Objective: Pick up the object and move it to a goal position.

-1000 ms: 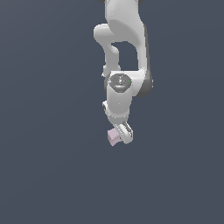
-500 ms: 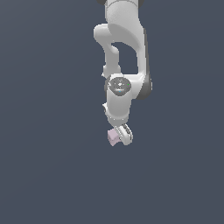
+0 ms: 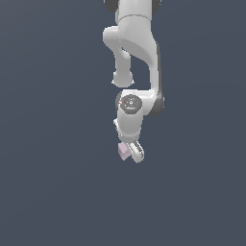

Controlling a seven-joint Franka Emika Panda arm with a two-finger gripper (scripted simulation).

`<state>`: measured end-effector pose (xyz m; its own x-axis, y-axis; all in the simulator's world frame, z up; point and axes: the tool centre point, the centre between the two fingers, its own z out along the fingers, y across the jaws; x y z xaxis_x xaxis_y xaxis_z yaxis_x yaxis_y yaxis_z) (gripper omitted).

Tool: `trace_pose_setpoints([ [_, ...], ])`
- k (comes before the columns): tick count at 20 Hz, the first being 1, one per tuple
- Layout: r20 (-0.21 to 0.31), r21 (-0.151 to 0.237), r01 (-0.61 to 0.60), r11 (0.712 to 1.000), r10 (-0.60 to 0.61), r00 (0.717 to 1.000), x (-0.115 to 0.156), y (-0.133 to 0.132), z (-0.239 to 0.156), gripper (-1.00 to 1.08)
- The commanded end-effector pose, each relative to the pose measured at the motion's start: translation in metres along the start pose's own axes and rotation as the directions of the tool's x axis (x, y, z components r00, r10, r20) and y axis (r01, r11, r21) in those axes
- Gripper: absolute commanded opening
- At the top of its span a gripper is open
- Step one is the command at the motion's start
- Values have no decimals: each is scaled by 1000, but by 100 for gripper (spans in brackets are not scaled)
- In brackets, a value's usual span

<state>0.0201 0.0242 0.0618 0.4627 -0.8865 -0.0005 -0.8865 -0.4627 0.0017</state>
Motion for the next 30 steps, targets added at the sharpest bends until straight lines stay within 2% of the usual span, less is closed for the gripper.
trace_pose_setpoints([
  [1,-1,2,0,1000,0,1000,0,-1,1,-100],
  [12,-1,2,-1,1000,1,1000,1,-1,0,-100],
  [17,-1,2,-1,1000,1,1000,-11,-2,-8,-100],
  [23,-1,2,-1,1000,1,1000,-48,-8,-32,-100],
  [30,-1,2,0,1000,0,1000,-114,-20,-76,-100],
])
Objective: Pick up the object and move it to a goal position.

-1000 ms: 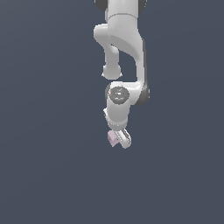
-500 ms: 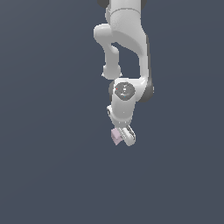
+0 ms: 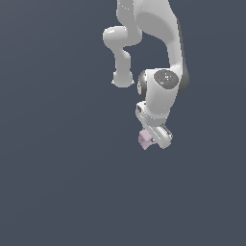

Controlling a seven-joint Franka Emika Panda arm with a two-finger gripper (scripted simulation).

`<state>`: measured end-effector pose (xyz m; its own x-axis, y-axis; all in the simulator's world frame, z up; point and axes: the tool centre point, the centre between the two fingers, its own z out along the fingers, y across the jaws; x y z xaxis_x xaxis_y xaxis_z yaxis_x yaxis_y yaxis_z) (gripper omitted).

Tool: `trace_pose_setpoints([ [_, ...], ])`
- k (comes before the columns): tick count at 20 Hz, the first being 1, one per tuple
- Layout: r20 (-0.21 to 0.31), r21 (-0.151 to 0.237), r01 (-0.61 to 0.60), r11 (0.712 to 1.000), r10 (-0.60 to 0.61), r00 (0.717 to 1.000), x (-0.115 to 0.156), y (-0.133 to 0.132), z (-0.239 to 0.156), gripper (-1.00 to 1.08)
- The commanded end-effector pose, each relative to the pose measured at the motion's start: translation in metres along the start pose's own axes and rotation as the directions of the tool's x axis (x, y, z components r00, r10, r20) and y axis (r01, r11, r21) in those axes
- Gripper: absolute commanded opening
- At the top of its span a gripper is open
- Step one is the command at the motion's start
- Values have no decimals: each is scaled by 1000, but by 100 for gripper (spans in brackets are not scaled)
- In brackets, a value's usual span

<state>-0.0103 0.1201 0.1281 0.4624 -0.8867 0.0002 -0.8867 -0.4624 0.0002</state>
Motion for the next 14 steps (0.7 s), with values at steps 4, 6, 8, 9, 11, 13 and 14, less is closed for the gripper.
trace_pose_setpoints([
  [4,-1,0,0,1000,0,1000,-46,-9,-32,-100],
  [6,-1,0,0,1000,0,1000,-59,-11,-40,-100],
  [8,-1,0,0,1000,0,1000,-68,-14,-46,-100],
  [9,-1,0,0,1000,0,1000,-72,-15,-49,-100],
  [11,-1,0,0,1000,0,1000,-77,-16,-52,-100],
  [13,-1,0,0,1000,0,1000,-80,-17,-54,-100],
  [14,-1,0,0,1000,0,1000,-80,-17,-55,-100],
])
